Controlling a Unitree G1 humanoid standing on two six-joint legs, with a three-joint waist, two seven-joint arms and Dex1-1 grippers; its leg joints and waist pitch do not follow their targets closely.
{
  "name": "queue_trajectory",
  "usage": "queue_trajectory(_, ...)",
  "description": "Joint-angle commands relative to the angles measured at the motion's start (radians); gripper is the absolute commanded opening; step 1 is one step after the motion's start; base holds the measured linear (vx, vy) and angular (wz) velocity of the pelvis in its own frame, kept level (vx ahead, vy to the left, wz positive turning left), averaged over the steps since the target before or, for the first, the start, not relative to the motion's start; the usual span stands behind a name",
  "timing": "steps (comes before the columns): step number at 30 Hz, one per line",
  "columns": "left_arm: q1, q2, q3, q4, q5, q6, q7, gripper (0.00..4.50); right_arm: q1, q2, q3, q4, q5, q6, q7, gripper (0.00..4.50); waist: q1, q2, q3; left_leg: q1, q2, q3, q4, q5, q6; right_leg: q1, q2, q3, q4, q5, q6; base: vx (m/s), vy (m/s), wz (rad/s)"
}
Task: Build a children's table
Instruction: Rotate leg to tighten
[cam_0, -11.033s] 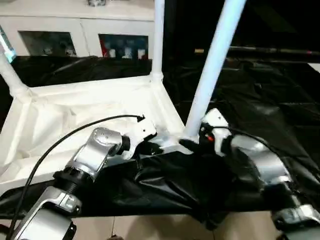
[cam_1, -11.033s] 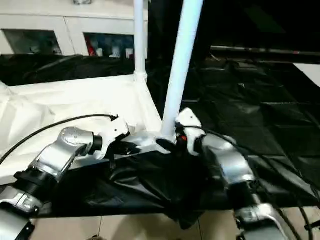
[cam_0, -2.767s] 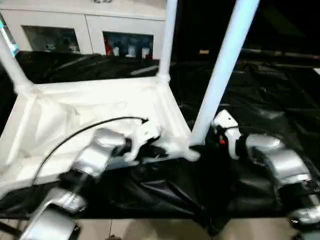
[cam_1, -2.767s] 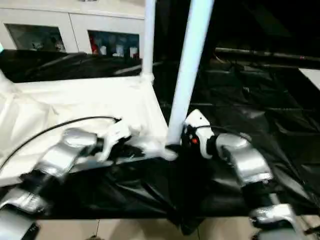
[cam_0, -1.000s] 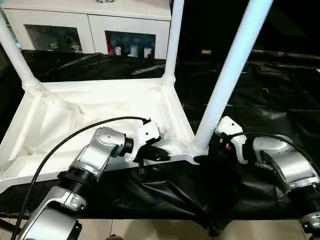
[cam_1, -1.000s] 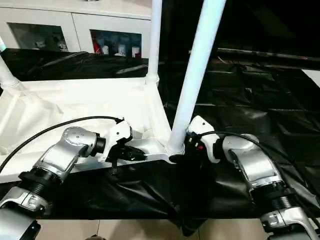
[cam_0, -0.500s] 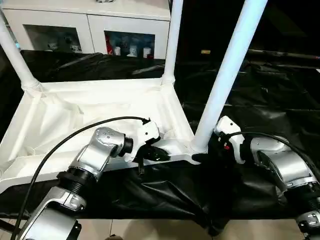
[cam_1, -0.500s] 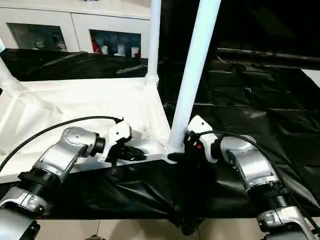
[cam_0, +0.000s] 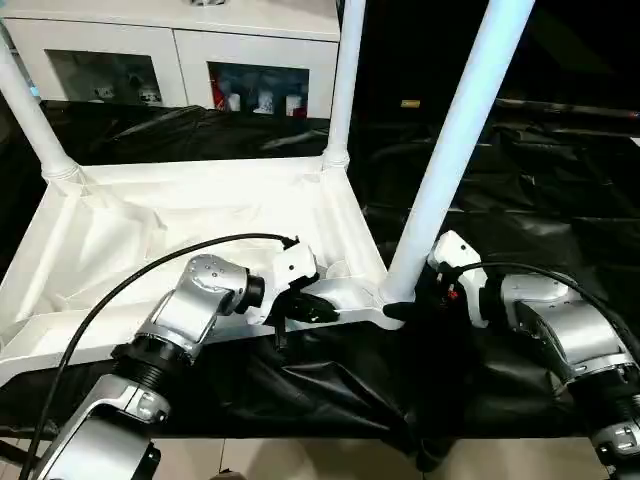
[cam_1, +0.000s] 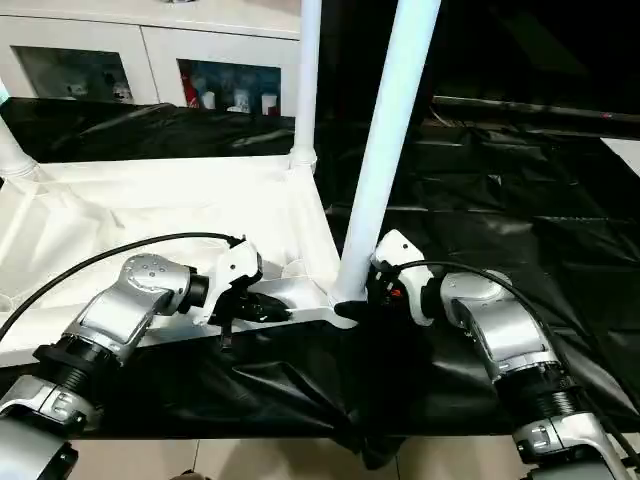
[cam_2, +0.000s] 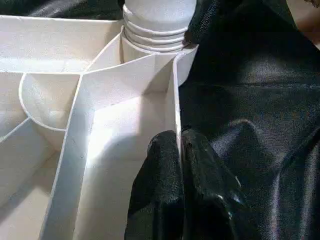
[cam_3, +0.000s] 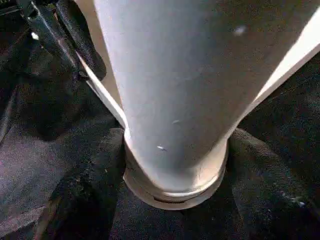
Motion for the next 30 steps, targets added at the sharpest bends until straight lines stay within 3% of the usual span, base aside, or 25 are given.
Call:
queue_trajectory(1,0.002,-0.022,-0.006,-0.027,-0.032,-0.002,-0.016,0.0,-0.006,0.018,-0.017,-0.017,0.014,-0.008,-0.011,2.71,0.002,-0.005,-0.059,0.01,0.006,0.013,-0.052,-0.223,0.047,0.056,-0.026,0.02,-0.057,-0.152,-0.225,0.0,0.0,0.0)
queue_trajectory(5,-0.025,-0.074,-0.008,0.049,0.029,-0.009,0.136,0.0,-0.022,0.127,-0.058,0.074,-0.018,-0.015,-0.226,2.71,-0.004,-0.008,-0.058,0.007,0.005,0.013,-0.054,-0.232,0.036,0.054,-0.026,0.019,-0.059,-0.18,-0.214,0.0,0.0,0.0)
queue_trajectory(6,-0.035,-0.09,-0.008,0.073,0.046,-0.012,0.18,0.0,-0.027,0.153,-0.067,0.095,-0.024,-0.008,-0.275,2.7,-0.007,-0.005,-0.055,0.009,0.004,0.013,-0.056,-0.249,0.022,0.049,-0.027,0.019,-0.066,-0.222,-0.204,0.0,0.0,0.0)
queue_trajectory(8,-0.058,-0.127,-0.003,0.116,0.063,-0.002,0.253,0.0,-0.033,0.201,-0.081,0.12,-0.03,0.006,-0.357,2.7,-0.009,-0.01,-0.056,0.012,0.002,0.01,-0.057,-0.285,-0.003,0.049,-0.027,0.017,-0.071,-0.301,-0.175,0.0,0.0,0.0)
queue_trajectory(9,-0.078,-0.164,0.001,0.147,0.071,0.012,0.309,0.0,-0.045,0.251,-0.099,0.145,-0.035,0.01,-0.445,2.7,-0.012,-0.007,-0.053,0.014,0.002,0.012,-0.058,-0.301,-0.006,0.042,-0.027,0.02,-0.076,-0.322,-0.167,0.0,0.0,0.0)
queue_trajectory(11,-0.098,-0.203,0.003,0.176,0.078,0.027,0.363,0.0,-0.061,0.306,-0.12,0.176,-0.042,0.011,-0.546,2.7,-0.011,-0.008,-0.054,0.014,0.0,0.01,-0.058,-0.314,-0.013,0.044,-0.028,0.019,-0.078,-0.349,-0.155,0.0,0.0,0.0)
queue_trajectory(14,-0.132,-0.276,-0.004,0.229,0.093,0.051,0.452,0.0,-0.108,0.407,-0.163,0.234,-0.04,-0.001,-0.719,2.7,-0.009,-0.004,-0.057,0.017,0.002,0.008,-0.06,-0.311,-0.021,0.042,-0.027,0.02,-0.076,-0.314,-0.154,0.0,0.0,0.0)
queue_trajectory(16,-0.138,-0.289,-0.01,0.238,0.098,0.053,0.465,0.0,-0.118,0.427,-0.17,0.245,-0.041,-0.007,-0.747,2.7,-0.007,-0.003,-0.06,0.015,0.001,0.009,-0.06,-0.285,-0.018,0.044,-0.026,0.021,-0.07,-0.261,-0.162,0.0,0.0,0.0)
queue_trajectory(17,-0.145,-0.306,-0.023,0.253,0.11,0.042,0.472,0.0,-0.132,0.458,-0.164,0.247,-0.046,-0.027,-0.76,2.7,-0.004,0.009,-0.061,0.017,0.0,0.008,-0.059,-0.281,-0.019,0.046,-0.025,0.021,-0.068,-0.239,-0.166,0.0,0.0,0.0)
queue_trajectory(19,-0.15,-0.316,-0.027,0.264,0.116,0.029,0.47,0.0,-0.138,0.474,-0.162,0.246,-0.052,-0.04,-0.762,2.7,-0.004,0.001,-0.061,0.013,-0.002,0.011,-0.059,-0.263,-0.007,0.05,-0.024,0.02,-0.069,-0.197,-0.168,0.0,0.0,0.0)
queue_trajectory(21,-0.154,-0.314,-0.023,0.275,0.12,0.009,0.458,0.0,-0.136,0.479,-0.178,0.233,-0.035,-0.042,-0.736,3.26,-0.003,0.001,-0.06,0.013,-0.002,0.011,-0.06,-0.261,-0.002,0.051,-0.023,0.02,-0.07,-0.193,-0.169,0.0,0.0,0.0)
queue_trajectory(23,-0.156,-0.305,-0.021,0.281,0.121,-0.001,0.446,0.0,-0.132,0.473,-0.187,0.226,-0.026,-0.042,-0.717,3.42,-0.002,0.0,-0.058,0.014,0.0,0.01,-0.062,-0.279,-0.002,0.05,-0.024,0.019,-0.073,-0.219,-0.164,0.0,0.0,0.0)
queue_trajectory(26,-0.148,-0.274,-0.024,0.273,0.119,-0.022,0.407,0.0,-0.117,0.424,-0.165,0.203,-0.036,-0.047,-0.662,3.74,-0.001,0.0,-0.057,0.014,0.001,0.008,-0.064,-0.308,-0.003,0.051,-0.027,0.018,-0.077,-0.266,-0.153,0.0,0.0,0.0)
queue_trajectory(30,-0.135,-0.225,-0.021,0.252,0.106,-0.03,0.343,0.0,-0.091,0.329,-0.142,0.158,-0.045,-0.041,-0.548,4.06,0.001,-0.003,-0.058,0.011,0.001,0.009,-0.062,-0.277,0.01,0.056,-0.027,0.018,-0.074,-0.221,-0.161,0.0,0.0,0.0)
